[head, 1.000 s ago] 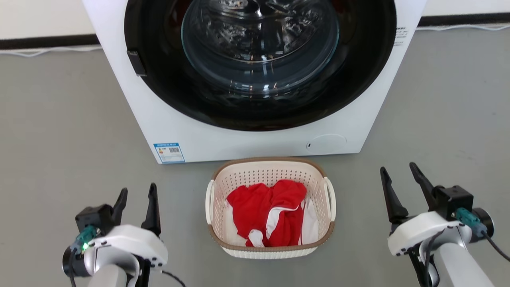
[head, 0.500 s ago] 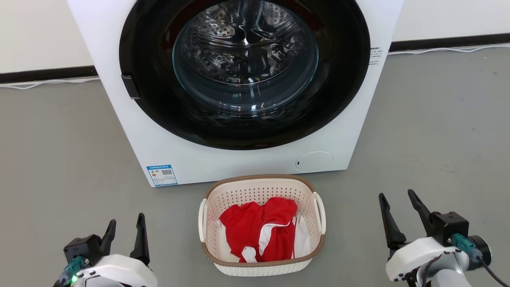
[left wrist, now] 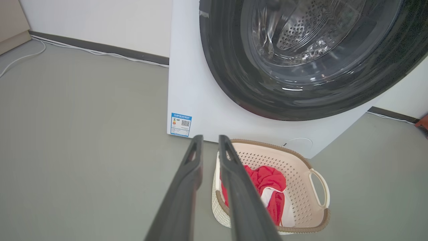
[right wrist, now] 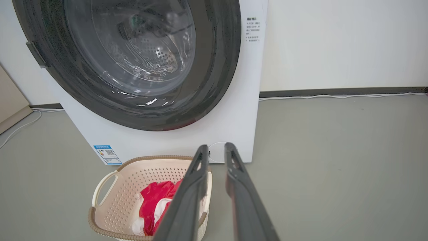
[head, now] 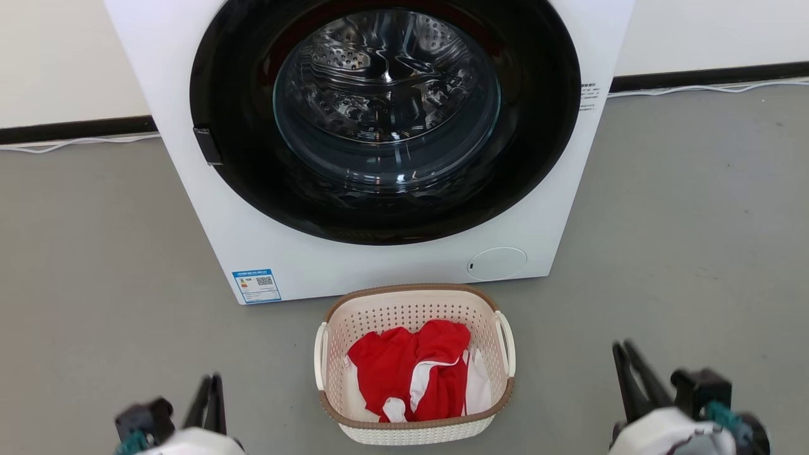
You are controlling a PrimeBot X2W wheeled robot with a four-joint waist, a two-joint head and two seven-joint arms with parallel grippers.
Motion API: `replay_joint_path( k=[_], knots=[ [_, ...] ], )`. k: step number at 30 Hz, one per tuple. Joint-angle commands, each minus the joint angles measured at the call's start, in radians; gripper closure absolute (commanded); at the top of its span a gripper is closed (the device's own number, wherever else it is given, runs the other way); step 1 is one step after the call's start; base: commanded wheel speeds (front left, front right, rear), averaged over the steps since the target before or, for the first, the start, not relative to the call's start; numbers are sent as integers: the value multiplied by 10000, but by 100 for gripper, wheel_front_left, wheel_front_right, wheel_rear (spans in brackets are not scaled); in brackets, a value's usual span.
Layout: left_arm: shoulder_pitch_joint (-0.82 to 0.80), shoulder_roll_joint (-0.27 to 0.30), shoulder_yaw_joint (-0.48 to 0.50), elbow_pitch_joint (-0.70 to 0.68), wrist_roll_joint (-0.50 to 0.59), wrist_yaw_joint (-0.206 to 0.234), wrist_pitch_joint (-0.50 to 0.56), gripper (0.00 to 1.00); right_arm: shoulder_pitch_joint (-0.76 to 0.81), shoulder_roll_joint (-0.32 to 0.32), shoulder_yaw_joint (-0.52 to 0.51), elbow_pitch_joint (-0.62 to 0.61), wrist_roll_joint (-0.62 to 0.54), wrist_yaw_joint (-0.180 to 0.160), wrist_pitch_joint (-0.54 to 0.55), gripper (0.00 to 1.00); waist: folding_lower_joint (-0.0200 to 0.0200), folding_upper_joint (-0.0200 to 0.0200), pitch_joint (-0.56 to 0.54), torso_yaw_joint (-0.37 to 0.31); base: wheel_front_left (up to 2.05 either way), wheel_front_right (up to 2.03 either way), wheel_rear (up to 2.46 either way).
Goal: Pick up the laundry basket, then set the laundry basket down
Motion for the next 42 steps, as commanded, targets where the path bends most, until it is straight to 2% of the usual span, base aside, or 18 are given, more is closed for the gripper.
replay_joint_path(
  k=[1, 8, 13, 42],
  knots=[
    [52, -42, -5, 67, -3, 0, 1, 100, 73, 17, -1, 64, 3, 0, 2, 100, 0, 0, 0, 0, 0, 0, 0],
    [22, -69, 102, -87, -684, -66, 240, 100, 37, 31, -118, -67, 846, 4, 272, 100, 23, 0, -23, 22, 0, 0, 0],
    [21, -88, 139, -216, -1176, -112, 373, 100, 66, 41, -119, -215, 1467, 7, 390, 100, 1, 0, -1, 38, 0, 0, 0],
    [-27, -196, 415, -926, -3932, -372, 1182, 100, 119, 96, -277, -957, 4916, 23, 1182, 100, 0, 0, 10, 126, 0, 0, 0]
  ],
)
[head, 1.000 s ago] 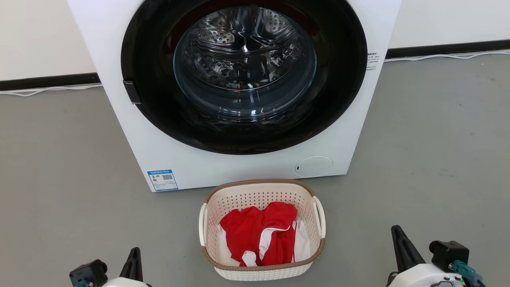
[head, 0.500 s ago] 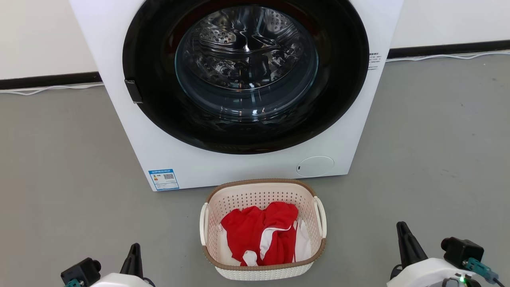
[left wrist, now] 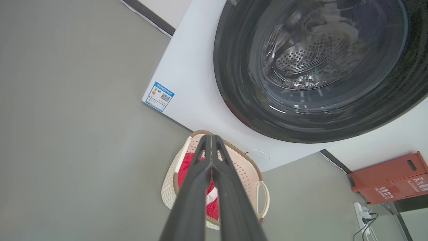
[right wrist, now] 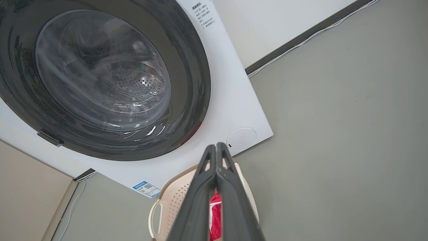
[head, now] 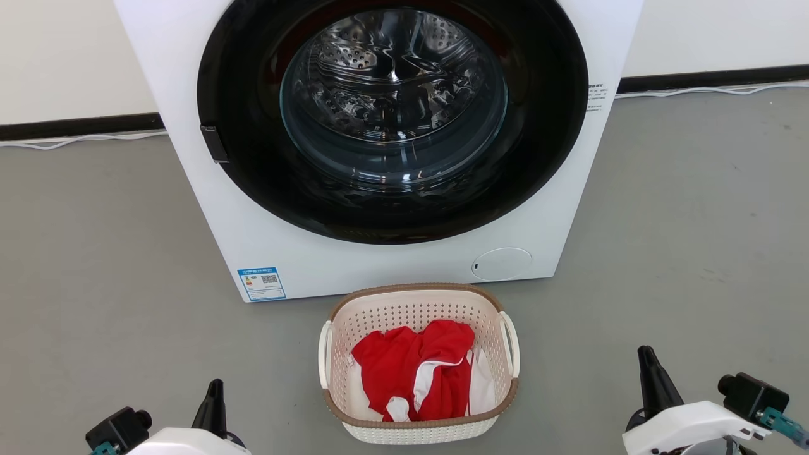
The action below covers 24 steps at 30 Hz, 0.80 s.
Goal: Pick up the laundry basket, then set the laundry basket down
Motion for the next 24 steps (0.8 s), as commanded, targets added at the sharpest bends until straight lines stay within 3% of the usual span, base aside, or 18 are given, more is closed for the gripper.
replay_joint_path(
  k=[1, 24],
  knots=[
    [-378, 101, 159, -315, -217, -81, 46, 100, -297, -65, 31, -350, 247, 25, 68, 100, -1, -1, 0, 2, 0, 0, 0],
    [-423, 13, 400, -889, -2475, -294, 724, 100, -270, -20, -127, -936, 3071, 38, 746, 100, -1, -1, 6, 75, 0, 0, 0]
  ],
)
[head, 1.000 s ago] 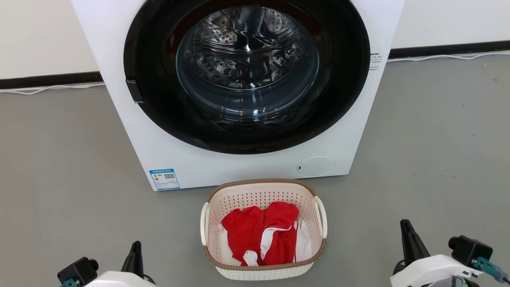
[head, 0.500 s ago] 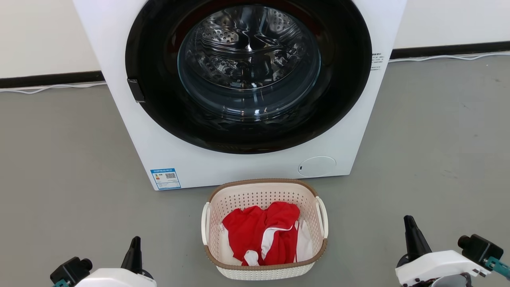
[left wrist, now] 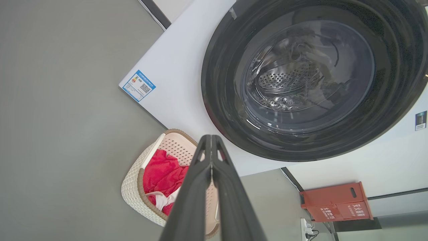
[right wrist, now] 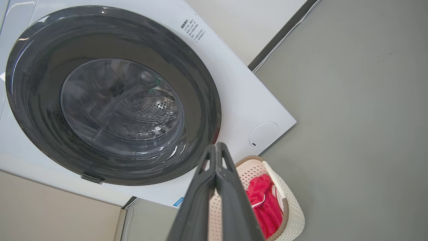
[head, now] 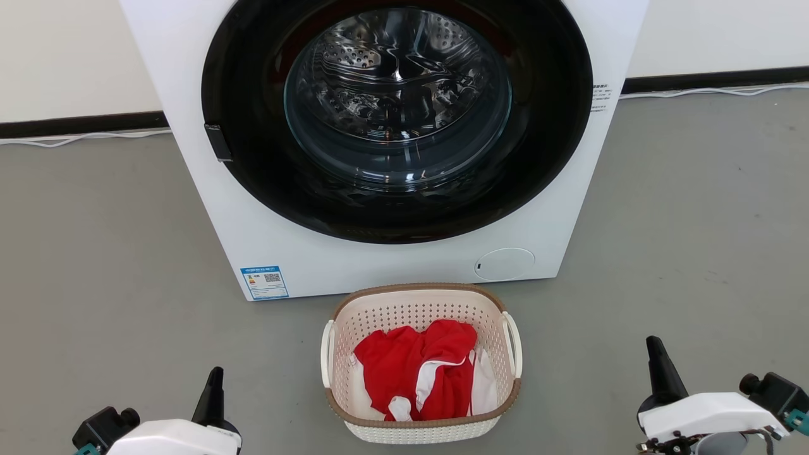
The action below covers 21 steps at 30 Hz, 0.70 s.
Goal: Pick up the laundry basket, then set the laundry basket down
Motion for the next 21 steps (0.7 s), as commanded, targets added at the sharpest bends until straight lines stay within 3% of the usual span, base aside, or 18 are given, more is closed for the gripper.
replay_joint_path(
  k=[1, 21],
  knots=[
    [-424, 73, 219, -356, -307, -116, 69, 100, -272, -58, 52, -357, 404, 39, 91, 100, 0, 0, 0, 6, 0, 0, 0],
    [-460, 0, 416, -831, -2174, -293, 628, 100, -250, -21, -76, -841, 2738, 50, 649, 100, 0, 0, 6, 66, 0, 0, 0]
  ],
)
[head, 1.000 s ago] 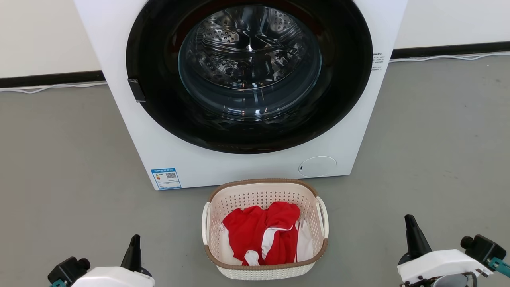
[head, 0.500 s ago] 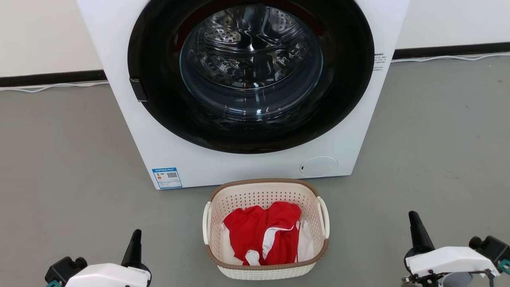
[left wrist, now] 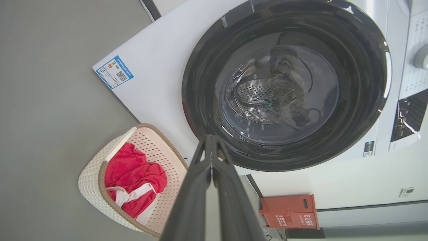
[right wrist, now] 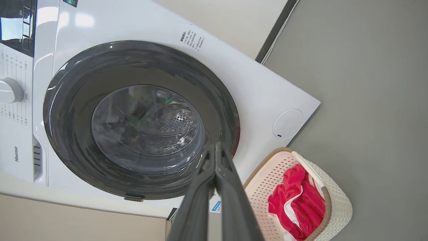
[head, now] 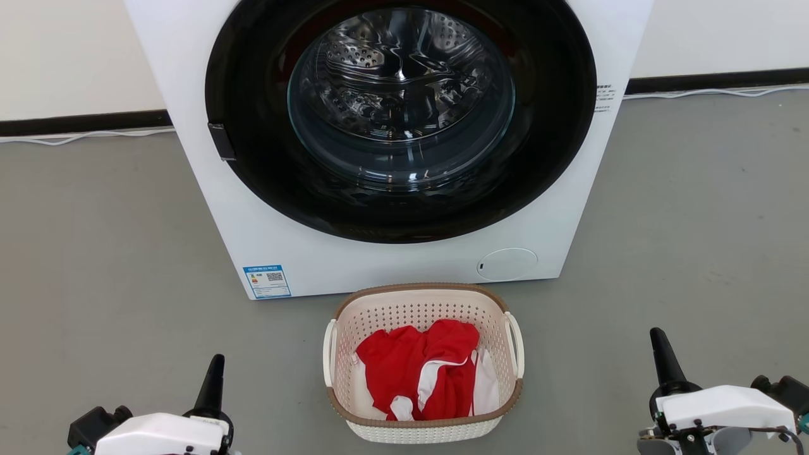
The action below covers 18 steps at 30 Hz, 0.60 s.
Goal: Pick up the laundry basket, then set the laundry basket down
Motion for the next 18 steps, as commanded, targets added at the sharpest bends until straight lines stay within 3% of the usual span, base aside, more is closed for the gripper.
replay_joint_path(
  k=[1, 18],
  knots=[
    [-460, 53, 248, -357, -258, -91, 47, 100, -254, -47, 95, -395, 318, 50, 114, 100, 0, 0, 0, 4, 0, 0, 0],
    [-495, -16, 434, -807, -2026, -258, 576, 100, -233, -12, -26, -853, 2529, 61, 643, 100, 0, 0, 5, 60, 0, 0, 0]
  ],
)
